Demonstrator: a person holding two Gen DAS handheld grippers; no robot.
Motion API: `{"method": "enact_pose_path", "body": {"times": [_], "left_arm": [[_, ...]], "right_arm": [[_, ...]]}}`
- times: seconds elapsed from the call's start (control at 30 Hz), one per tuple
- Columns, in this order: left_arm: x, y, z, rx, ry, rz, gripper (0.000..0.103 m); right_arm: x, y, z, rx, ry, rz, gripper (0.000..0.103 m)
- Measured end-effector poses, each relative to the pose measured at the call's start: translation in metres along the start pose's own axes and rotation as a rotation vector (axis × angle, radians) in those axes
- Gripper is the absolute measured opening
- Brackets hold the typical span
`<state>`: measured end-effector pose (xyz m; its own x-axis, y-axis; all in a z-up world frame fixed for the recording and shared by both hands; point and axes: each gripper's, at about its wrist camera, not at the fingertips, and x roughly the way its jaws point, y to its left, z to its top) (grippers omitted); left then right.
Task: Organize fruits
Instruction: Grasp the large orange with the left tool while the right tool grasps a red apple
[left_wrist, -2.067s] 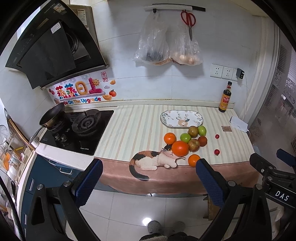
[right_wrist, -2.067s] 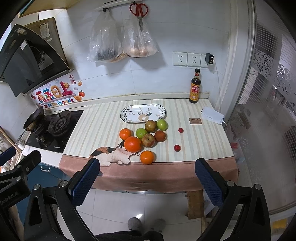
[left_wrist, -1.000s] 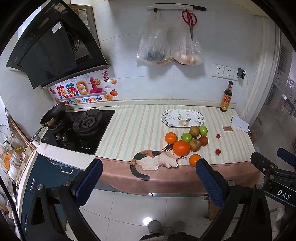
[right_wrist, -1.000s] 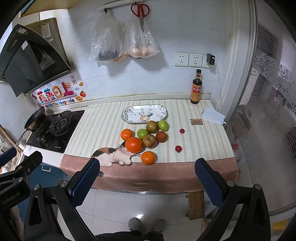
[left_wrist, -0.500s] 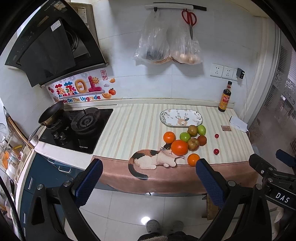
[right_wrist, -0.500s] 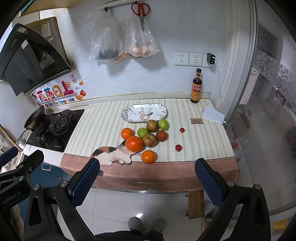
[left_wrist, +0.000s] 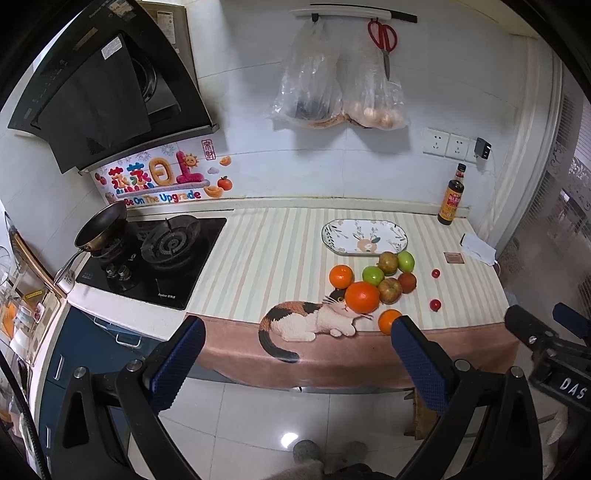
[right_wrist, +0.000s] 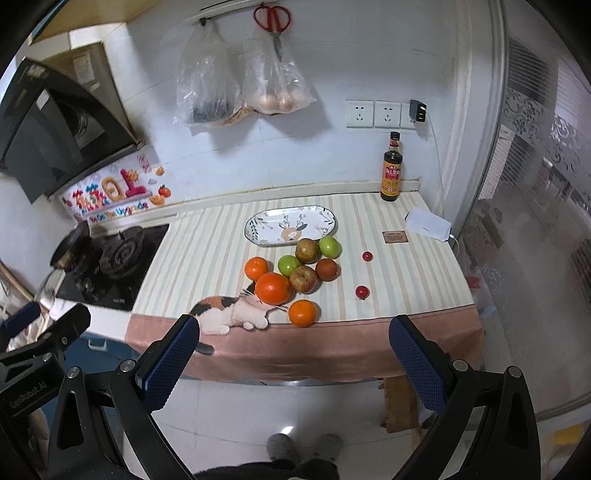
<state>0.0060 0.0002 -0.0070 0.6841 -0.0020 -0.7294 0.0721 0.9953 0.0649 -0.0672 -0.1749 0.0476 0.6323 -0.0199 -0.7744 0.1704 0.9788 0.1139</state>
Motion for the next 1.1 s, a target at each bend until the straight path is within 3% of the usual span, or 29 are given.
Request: {"method": "enact_pose_path", "body": {"times": [0.27,0.4,0.53,0.67,0.8,1.1], "left_arm": [[0.054,0.033,0.025,-0.007,-0.019,0.001,0.103],[0.1,0.032,0.04,0.022,0.049,0.001,0.103],[0.157,0.018,0.052,0.049,0.162,-0.011,0.103],[0.228,-0.004,0.052,0.052,0.326,-0.056,0.103],[0.311,-0.033,0.048,-0.005,0.564,-0.152,0.103],[0.441,-0.087,0.024,-0.171,0.877,-0.219,0.103]], "right_arm": [[0.034,-0.003,0.014,0.104,0.002,-0.06,0.103],[0.07,-0.007,0.024,0.131,0.037,-0.07,0.103],[0.119,-0.019,0.03,0.149,0.108,-0.078,0.103],[0.187,-0.041,0.036,0.197,0.207,-0.043,0.103],[0.259,-0.07,0.041,0.251,0.306,0.029,0.103],[0.408,-0.133,0.055,0.374,0.512,0.134,0.103]]}}
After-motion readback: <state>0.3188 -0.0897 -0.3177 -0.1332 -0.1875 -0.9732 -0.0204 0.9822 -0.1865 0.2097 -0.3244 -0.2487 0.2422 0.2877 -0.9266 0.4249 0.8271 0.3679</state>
